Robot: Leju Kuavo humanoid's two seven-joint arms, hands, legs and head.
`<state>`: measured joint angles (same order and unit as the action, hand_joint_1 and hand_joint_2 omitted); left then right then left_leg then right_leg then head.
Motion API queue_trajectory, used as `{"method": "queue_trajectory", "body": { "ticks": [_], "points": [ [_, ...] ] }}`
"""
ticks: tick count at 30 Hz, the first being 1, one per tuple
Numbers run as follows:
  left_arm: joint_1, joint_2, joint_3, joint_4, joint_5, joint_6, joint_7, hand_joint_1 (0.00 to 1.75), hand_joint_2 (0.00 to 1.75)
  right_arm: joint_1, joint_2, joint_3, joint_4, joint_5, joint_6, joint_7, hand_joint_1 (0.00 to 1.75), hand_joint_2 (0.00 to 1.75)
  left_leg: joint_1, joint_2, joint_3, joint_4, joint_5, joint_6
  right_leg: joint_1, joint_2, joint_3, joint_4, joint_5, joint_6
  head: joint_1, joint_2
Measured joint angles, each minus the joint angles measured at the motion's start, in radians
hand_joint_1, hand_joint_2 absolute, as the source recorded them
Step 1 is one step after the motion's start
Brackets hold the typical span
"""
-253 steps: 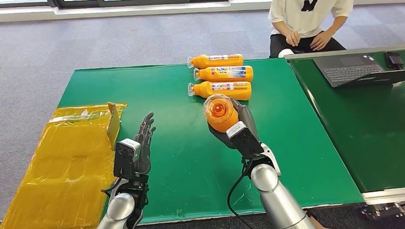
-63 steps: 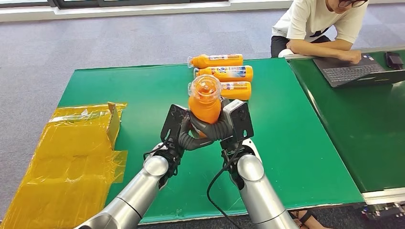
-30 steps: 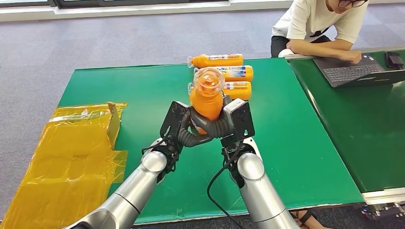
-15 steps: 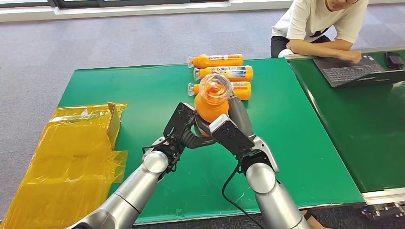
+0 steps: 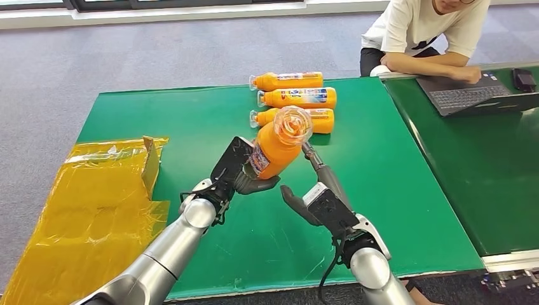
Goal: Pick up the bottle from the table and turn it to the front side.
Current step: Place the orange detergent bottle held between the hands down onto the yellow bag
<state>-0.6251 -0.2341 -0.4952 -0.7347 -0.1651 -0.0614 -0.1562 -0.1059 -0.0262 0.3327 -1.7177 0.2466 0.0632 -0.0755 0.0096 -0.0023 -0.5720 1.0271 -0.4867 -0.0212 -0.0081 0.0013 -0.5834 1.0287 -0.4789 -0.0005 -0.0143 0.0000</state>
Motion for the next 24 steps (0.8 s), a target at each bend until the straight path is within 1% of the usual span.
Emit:
{"method": "queue_trajectory", "body": {
  "ticks": [6, 9, 11, 16, 21, 24],
  "points": [
    [-0.007, 0.009, 0.0, 0.0, -0.008, 0.011, 0.012, 1.75, 1.75, 0.038, -0.015, -0.009, -0.017, -0.032, 0.008, 0.015, 0.0, 1.75, 0.0, 0.0, 0.0, 0.0, 0.0, 0.0, 0.0, 0.0, 0.0, 0.0, 0.0, 0.0, 0.0, 0.0],
    [-0.017, 0.02, 0.0, 0.0, -0.042, 0.043, 0.018, 1.75, 1.75, 0.062, -0.027, -0.019, -0.028, -0.04, 0.01, 0.018, 0.0, 1.75, 0.0, 0.0, 0.0, 0.0, 0.0, 0.0, 0.0, 0.0, 0.0, 0.0, 0.0, 0.0, 0.0, 0.0],
    [-0.03, 0.034, 0.0, 0.0, -0.102, 0.091, 0.024, 1.75, 1.75, 0.089, -0.041, -0.028, -0.044, -0.045, 0.007, 0.013, 0.0, 1.75, 0.0, 0.0, 0.0, 0.0, 0.0, 0.0, 0.0, 0.0, 0.0, 0.0, 0.0, 0.0, 0.0, 0.0],
    [-0.077, 0.077, -0.001, -0.014, -0.329, 0.227, 0.072, 1.75, 1.75, 0.157, -0.072, -0.051, -0.077, -0.062, -0.004, -0.026, 0.0, 1.75, 0.0, 0.0, 0.0, 0.0, 0.0, 0.0, 0.0, 0.0, 0.0, 0.0, 0.0, 0.0, 0.0, 0.0],
    [-0.105, 0.121, -0.007, -0.024, -0.507, 0.315, 0.103, 1.75, 1.75, 0.192, -0.093, -0.059, -0.088, -0.068, -0.019, -0.047, 0.0, 1.75, 0.0, 0.0, 0.0, 0.0, 0.0, 0.0, 0.0, 0.0, 0.0, 0.0, 0.0, 0.0, 0.0, 0.0],
    [-0.109, 0.147, -0.009, -0.029, -0.585, 0.337, 0.104, 1.75, 1.75, 0.21, -0.104, -0.063, -0.096, -0.071, -0.029, -0.053, 0.0, 1.75, 0.0, 0.0, 0.0, 0.0, 0.0, 0.0, 0.0, 0.001, 0.0, 0.0, 0.0, 0.0, 0.0, 0.0]
  ]
}}
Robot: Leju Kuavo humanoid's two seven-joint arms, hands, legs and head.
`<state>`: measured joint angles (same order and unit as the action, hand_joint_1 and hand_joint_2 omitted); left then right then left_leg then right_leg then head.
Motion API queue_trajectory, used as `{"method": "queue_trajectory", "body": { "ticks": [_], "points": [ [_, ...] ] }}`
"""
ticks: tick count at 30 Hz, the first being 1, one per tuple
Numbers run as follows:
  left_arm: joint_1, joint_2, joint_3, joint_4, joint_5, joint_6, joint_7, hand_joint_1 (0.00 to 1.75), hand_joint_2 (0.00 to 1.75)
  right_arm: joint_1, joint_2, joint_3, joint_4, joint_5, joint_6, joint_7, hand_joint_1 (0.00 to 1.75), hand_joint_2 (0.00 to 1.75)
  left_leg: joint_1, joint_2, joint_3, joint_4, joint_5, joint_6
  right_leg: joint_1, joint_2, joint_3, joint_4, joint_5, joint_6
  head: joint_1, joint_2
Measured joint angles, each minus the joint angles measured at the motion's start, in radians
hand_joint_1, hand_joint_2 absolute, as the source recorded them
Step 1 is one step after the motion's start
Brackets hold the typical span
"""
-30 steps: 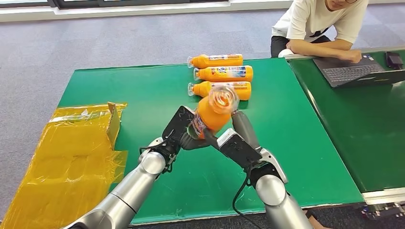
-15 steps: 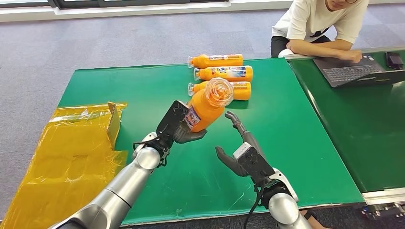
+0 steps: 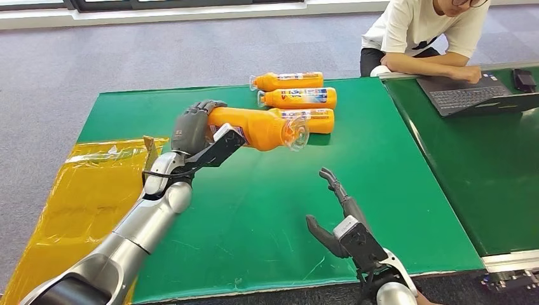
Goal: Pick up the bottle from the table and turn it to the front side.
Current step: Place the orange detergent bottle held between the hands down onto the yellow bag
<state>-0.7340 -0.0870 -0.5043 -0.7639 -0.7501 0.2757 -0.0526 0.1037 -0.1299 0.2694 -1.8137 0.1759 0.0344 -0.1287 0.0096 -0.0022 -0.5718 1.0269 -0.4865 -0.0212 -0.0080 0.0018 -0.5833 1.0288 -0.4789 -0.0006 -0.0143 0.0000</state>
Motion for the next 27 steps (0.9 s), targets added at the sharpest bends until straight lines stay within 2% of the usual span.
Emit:
{"method": "queue_trajectory", "body": {
  "ticks": [11, 17, 21, 27],
  "points": [
    [0.008, 0.05, 0.0, -0.015, -0.098, -0.008, 0.002, 1.75, 1.75, 0.045, -0.014, -0.018, -0.029, -0.006, -0.021, -0.007, 0.0, 1.75, 0.0, 0.0, 0.0, 0.0, 0.0, 0.0, 0.0, 0.0, 0.0, 0.0, 0.0, 0.0, 0.0, 0.0],
    [0.078, 0.101, -0.001, -0.062, -0.14, -0.079, 0.009, 1.75, 1.75, 0.088, -0.019, -0.044, -0.063, -0.001, -0.031, -0.015, 0.0, 1.75, 0.0, 0.001, 0.0, -0.001, 0.0, 0.0, 0.0, 0.001, 0.0, 0.0, 0.0, 0.0, 0.0, 0.0],
    [0.129, 0.14, -0.001, -0.099, -0.161, -0.089, 0.015, 1.75, 1.75, 0.109, -0.019, -0.059, -0.078, 0.003, -0.035, -0.018, 0.0, 1.75, 0.0, 0.001, 0.0, -0.001, 0.0, 0.0, 0.0, 0.001, -0.001, 0.0, 0.0, 0.0, 0.0, 0.0],
    [0.156, 0.164, -0.001, -0.13, -0.173, -0.093, 0.021, 1.75, 1.75, 0.117, -0.02, -0.068, -0.085, 0.003, -0.036, -0.019, 0.0, 1.75, 0.0, 0.001, 0.0, -0.001, 0.0, 0.0, 0.0, 0.001, 0.0, 0.0, 0.0, 0.0, 0.0, 0.0]
  ]
}}
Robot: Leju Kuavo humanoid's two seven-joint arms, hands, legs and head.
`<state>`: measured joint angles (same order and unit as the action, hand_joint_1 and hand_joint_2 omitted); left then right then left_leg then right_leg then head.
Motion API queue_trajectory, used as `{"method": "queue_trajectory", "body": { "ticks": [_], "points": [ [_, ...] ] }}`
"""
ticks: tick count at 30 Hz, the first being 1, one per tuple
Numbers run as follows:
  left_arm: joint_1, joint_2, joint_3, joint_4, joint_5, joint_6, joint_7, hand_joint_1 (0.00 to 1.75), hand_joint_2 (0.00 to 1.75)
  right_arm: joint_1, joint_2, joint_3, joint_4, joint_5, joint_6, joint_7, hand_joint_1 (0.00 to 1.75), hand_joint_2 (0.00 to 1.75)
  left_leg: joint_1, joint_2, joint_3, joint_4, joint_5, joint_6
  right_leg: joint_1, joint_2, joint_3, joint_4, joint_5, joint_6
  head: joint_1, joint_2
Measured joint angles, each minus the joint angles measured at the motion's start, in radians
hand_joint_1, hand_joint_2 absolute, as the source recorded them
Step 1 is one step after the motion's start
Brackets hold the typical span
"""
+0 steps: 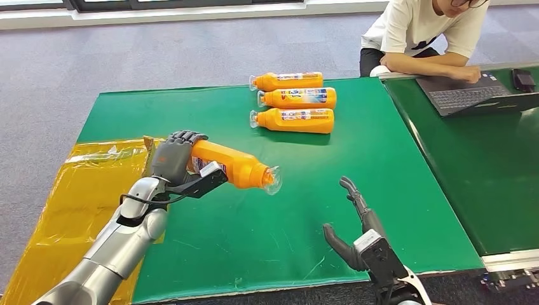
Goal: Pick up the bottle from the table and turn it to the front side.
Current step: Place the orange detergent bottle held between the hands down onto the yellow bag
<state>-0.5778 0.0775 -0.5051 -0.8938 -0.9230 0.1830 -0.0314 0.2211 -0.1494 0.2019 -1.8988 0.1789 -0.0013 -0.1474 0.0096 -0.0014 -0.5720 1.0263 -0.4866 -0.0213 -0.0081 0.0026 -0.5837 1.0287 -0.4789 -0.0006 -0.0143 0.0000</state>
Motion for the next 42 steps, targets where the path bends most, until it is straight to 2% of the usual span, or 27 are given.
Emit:
{"method": "queue_trajectory", "body": {
  "ticks": [3, 12, 23, 33, 42],
  "points": [
    [0.013, 0.02, 0.0, -0.011, -0.015, -0.006, 0.009, 1.75, 1.75, 0.004, 0.0, -0.002, -0.001, 0.0, 0.0, -0.001, 0.0, 1.75, 0.0, 0.0, 0.0, 0.0, 0.0, 0.0, 0.0, 0.0, 0.0, 0.0, 0.0, 0.0, 0.0, 0.0],
    [0.095, 0.121, 0.015, -0.077, -0.037, -0.013, 0.01, 1.75, 1.75, 0.019, -0.023, -0.011, -0.001, -0.01, -0.001, -0.021, 0.0, 1.75, 0.0, 0.001, 0.0, -0.001, 0.0, 0.0, 0.0, 0.001, -0.001, 0.0, 0.0, 0.0, 0.0, 0.0],
    [0.208, 0.225, 0.105, -0.227, -0.117, -0.014, 0.035, 1.75, 1.75, 0.033, -0.041, -0.011, -0.001, -0.01, -0.014, -0.038, 0.0, 1.75, 0.0, 0.001, 0.0, -0.001, 0.0, 0.0, 0.0, 0.001, -0.001, 0.0, 0.0, 0.0, 0.0, 0.0],
    [0.246, 0.274, 0.16, -0.285, -0.129, -0.014, 0.042, 1.75, 1.75, 0.041, -0.047, -0.011, -0.001, -0.008, -0.02, -0.039, 0.0, 1.75, 0.0, 0.001, 0.0, -0.001, 0.0, 0.0, 0.0, 0.001, -0.001, 0.0, 0.0, 0.0, 0.0, 0.0],
    [0.277, 0.351, 0.222, -0.316, -0.121, -0.029, 0.038, 1.75, 1.75, 0.067, -0.057, -0.019, -0.011, -0.002, -0.036, -0.041, 0.0, 1.75, 0.0, 0.001, 0.0, -0.001, 0.0, 0.0, 0.001, 0.001, -0.001, 0.0, 0.0, -0.001, 0.0, 0.0]
  ]
}}
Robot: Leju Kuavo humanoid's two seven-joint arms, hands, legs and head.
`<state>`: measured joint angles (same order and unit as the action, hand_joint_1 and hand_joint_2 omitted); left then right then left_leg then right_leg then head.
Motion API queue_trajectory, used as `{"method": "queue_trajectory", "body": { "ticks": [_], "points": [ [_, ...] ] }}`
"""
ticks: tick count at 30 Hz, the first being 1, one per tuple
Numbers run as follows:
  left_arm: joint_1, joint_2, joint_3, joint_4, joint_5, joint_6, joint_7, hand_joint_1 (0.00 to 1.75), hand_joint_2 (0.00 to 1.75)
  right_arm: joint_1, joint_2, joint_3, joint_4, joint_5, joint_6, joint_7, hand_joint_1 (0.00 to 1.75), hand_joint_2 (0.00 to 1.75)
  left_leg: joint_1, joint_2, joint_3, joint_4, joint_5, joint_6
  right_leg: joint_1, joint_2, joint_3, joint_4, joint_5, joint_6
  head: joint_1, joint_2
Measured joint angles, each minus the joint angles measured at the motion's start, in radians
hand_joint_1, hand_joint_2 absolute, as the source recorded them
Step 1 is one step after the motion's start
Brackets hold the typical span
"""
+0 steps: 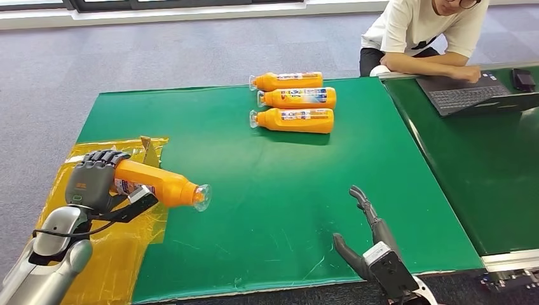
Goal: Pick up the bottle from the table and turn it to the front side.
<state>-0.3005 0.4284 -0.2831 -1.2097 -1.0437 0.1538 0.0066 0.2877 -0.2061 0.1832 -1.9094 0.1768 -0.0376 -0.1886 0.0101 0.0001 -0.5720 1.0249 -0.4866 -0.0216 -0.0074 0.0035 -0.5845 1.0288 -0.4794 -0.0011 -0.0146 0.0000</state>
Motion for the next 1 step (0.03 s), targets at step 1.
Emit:
{"method": "queue_trajectory", "body": {
  "ticks": [1],
  "points": [
    [0.003, 0.003, 0.003, -0.002, 0.001, -0.002, 0.0, 1.75, 1.75, 0.002, -0.001, 0.0, -0.001, 0.0, -0.002, 0.0, 0.0, 1.75, 0.0, 0.0, 0.0, 0.0, 0.0, 0.0, 0.0, 0.0, 0.0, 0.0, 0.0, 0.0, 0.0, 0.0]
  ]
}}
